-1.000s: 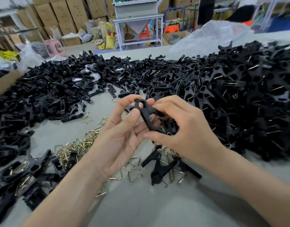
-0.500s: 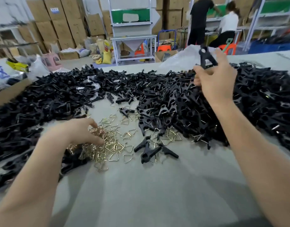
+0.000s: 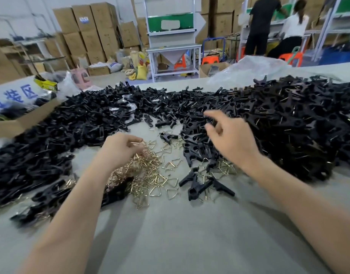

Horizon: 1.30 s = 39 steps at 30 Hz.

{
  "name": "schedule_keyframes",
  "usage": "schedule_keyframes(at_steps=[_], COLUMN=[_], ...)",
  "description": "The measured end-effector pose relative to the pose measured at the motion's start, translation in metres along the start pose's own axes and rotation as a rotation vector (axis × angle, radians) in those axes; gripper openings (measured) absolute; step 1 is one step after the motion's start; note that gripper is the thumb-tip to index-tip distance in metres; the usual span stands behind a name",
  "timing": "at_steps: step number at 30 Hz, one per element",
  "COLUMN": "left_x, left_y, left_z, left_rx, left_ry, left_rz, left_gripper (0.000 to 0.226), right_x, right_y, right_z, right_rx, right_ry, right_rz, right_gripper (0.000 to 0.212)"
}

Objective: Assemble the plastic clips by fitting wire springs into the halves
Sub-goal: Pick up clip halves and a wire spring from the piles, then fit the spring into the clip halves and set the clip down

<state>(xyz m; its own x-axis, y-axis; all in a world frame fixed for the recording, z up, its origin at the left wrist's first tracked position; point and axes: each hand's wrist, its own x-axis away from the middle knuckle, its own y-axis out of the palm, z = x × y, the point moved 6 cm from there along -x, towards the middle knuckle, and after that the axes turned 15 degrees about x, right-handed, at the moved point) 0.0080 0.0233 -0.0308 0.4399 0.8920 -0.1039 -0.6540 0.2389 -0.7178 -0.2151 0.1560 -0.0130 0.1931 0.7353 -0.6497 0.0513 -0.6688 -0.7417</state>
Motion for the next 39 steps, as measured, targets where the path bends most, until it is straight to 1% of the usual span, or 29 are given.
schedule_keyframes(at_steps=[3,6,9,13,18,19,22,24,27,29,30,33,34,37,39], left_x=[-0.004,-0.006,-0.006,-0.006,-0.001,0.000,0.002,0.004,0.005,0.003,0.001,-0.003,-0.004,-0.004,-0.004], left_y=[0.000,0.000,-0.005,-0.022,-0.036,-0.037,-0.033,-0.033,-0.038,-0.040,-0.040,-0.031,-0.028,-0.027,-0.031], left_z=[-0.003,-0.004,-0.006,-0.015,-0.017,-0.016,-0.013,-0.011,-0.010,-0.012,-0.015,-0.020,-0.022,-0.027,-0.030], left_rx=[0.138,0.190,0.254,0.277,0.260,0.227,0.062,0.132,0.298,0.342,0.316,0.114,0.085,0.083,0.111], left_ry=[0.009,0.031,0.050,0.035,0.026,0.028,0.031,0.048,0.087,0.094,0.087,0.061,0.054,0.038,0.019], left_rz=[0.062,0.086,0.134,0.159,0.183,0.165,0.032,0.011,0.084,0.112,0.107,0.019,-0.006,-0.009,0.008], left_gripper=[0.022,0.024,0.032,0.035,0.020,0.018,0.014,0.015,0.013,0.012,0.014,0.018,0.018,0.017,0.018], right_x=[0.012,0.018,0.020,0.021,0.020,0.020,0.020,0.020,0.020,0.020,0.020,0.023,0.023,0.022,0.021], right_y=[0.025,0.033,0.036,0.038,0.037,0.035,0.031,0.028,0.020,0.013,0.012,0.024,0.033,0.055,0.063], right_z=[-0.022,-0.030,-0.032,-0.031,-0.031,-0.031,-0.031,-0.031,-0.040,-0.056,-0.068,-0.119,-0.137,-0.179,-0.189], right_rx=[0.012,0.014,0.041,0.013,-0.003,-0.009,-0.022,-0.034,-0.051,-0.079,-0.096,-0.132,-0.140,-0.074,-0.024], right_ry=[-0.072,-0.080,-0.101,-0.089,-0.093,-0.092,-0.094,-0.081,-0.079,-0.137,-0.193,-0.397,-0.453,-0.592,-0.614], right_rz=[-0.143,-0.192,-0.204,-0.210,-0.195,-0.184,-0.170,-0.162,-0.128,-0.112,-0.129,-0.296,-0.354,-0.457,-0.488], right_gripper=[0.031,0.027,0.025,0.024,0.022,0.021,0.020,0.020,0.018,0.018,0.017,0.022,0.025,0.032,0.024])
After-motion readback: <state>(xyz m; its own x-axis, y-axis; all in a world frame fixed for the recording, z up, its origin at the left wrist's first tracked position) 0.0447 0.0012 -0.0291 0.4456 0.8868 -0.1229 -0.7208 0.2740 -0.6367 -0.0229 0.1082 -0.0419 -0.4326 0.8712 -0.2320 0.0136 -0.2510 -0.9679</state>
